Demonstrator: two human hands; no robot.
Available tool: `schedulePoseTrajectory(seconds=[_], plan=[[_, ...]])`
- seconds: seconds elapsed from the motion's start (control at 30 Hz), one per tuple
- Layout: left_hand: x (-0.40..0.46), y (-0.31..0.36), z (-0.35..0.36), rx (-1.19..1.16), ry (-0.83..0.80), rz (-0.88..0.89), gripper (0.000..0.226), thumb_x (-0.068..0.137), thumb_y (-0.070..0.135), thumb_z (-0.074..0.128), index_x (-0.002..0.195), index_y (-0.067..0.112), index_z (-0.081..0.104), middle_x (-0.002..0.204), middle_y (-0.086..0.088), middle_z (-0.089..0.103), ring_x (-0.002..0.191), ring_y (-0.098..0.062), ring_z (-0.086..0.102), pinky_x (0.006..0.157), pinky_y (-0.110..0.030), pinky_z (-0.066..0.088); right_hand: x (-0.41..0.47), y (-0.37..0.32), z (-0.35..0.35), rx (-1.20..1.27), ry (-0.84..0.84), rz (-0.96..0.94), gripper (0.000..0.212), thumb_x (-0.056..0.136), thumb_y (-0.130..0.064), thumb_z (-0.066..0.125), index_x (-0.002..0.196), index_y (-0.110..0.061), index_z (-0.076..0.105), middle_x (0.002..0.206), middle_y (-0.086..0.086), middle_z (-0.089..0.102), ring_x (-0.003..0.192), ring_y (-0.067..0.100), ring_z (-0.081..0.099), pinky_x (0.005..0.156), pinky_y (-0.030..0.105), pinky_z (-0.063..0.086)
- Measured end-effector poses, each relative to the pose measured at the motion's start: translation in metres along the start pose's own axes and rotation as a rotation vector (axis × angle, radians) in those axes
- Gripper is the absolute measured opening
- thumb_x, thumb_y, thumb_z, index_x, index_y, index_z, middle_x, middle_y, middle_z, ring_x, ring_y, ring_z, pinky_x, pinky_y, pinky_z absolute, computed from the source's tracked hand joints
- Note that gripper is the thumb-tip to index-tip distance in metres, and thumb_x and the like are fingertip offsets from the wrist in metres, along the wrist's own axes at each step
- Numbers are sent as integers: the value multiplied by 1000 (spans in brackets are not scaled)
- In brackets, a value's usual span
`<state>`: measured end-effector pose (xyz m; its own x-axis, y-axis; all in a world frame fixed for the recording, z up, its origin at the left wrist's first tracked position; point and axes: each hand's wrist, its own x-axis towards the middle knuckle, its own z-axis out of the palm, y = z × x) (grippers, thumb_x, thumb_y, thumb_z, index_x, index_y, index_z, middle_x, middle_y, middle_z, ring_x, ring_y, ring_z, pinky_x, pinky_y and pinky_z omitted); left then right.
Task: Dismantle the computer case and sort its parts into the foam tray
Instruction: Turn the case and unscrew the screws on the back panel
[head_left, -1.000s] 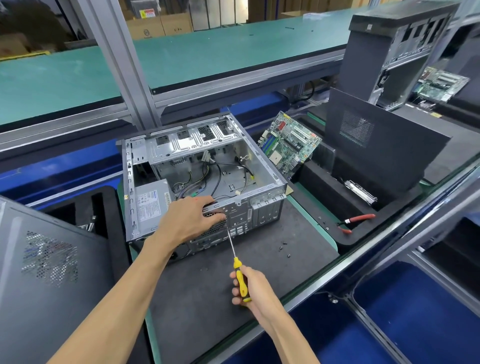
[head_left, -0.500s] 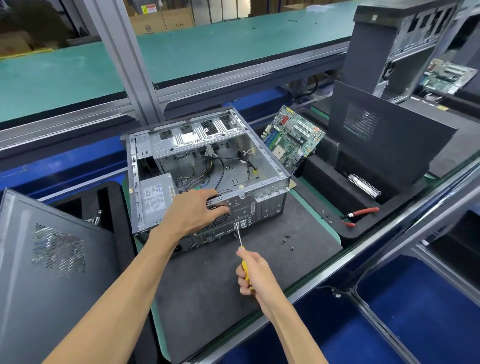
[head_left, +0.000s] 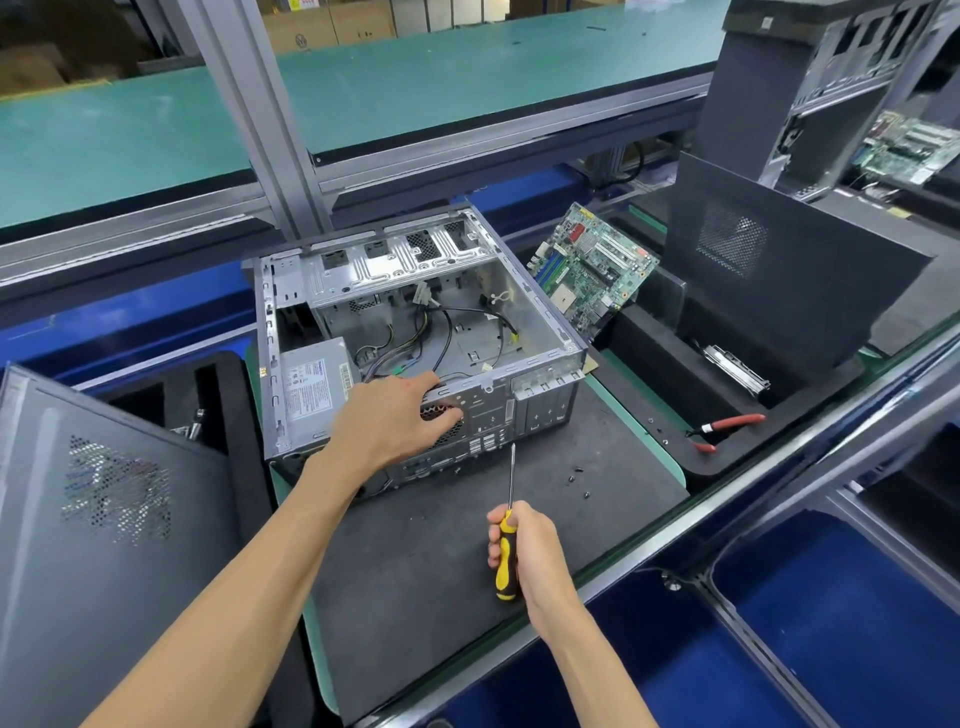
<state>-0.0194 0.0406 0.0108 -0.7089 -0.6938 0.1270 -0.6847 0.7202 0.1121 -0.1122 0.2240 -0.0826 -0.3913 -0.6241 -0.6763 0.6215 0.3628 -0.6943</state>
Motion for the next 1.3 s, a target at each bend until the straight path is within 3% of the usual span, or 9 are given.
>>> schedulePoseTrajectory(seconds=[0.17,0.37,0.47,0.57,0.7,0.77,0.87,1.13,1.3], plan=[[0,2,1,96,-28,14,75,84,85,31,135,34,50,87,5,73,85,-21,70,75,-38,53,-2,-3,-5,-35,18,-27,26,87,-6,38,87,-8,64,63,2,59,52,15,50,52,28,45],[-2,5,-7,-56,-102,-64,81,79,89,28,133,35,53,126,8,68,109,-21,67,89,-41,53,-6,-15,-6,-76,61,-40,28,90,-6,38,90,-8,66,63,2,60,54,14,51,54,28,46],[-8,8,-11,-328,196,23,46,95,58,50,121,22,63,118,5,67,107,-19,63,92,-36,49,-8,-23,-4,-85,82,-47,28,90,-6,37,90,-7,66,63,2,60,53,15,51,54,28,46],[-28,19,-8,-527,568,144,16,97,26,57,89,13,64,82,5,60,75,-15,54,73,-27,43,-11,-31,0,-85,104,-58,27,88,-5,37,88,-7,65,61,1,59,51,16,48,52,29,44],[-66,47,29,-570,288,53,19,94,33,57,78,22,59,68,12,52,62,-5,46,59,-25,43,-13,-37,2,-105,126,-76,28,89,-7,38,90,-8,66,60,0,59,50,14,51,49,27,45],[-77,47,56,-521,70,-58,11,95,32,58,97,23,65,89,13,62,81,-8,58,73,-31,51,-13,-39,1,-113,126,-76,29,89,-7,38,91,-8,67,61,1,60,50,14,51,51,28,46],[-84,45,83,-458,-107,-154,39,99,24,55,136,14,56,130,2,57,120,-19,55,99,-34,46,-11,-41,-3,-111,126,-64,29,88,-6,37,90,-7,66,60,2,59,49,16,49,51,29,44],[-68,67,95,-243,-28,-287,28,92,10,67,118,0,69,108,-15,66,99,-32,64,81,-41,55,3,-51,-23,-149,65,-24,29,92,-4,37,90,-6,66,60,2,59,48,14,50,49,28,45],[-56,78,95,-251,-18,-505,20,99,18,55,112,7,67,113,-9,64,110,-27,58,86,-39,49,18,-66,-44,-222,-26,-1,28,91,-4,38,90,-6,66,59,3,59,48,15,50,51,29,45]])
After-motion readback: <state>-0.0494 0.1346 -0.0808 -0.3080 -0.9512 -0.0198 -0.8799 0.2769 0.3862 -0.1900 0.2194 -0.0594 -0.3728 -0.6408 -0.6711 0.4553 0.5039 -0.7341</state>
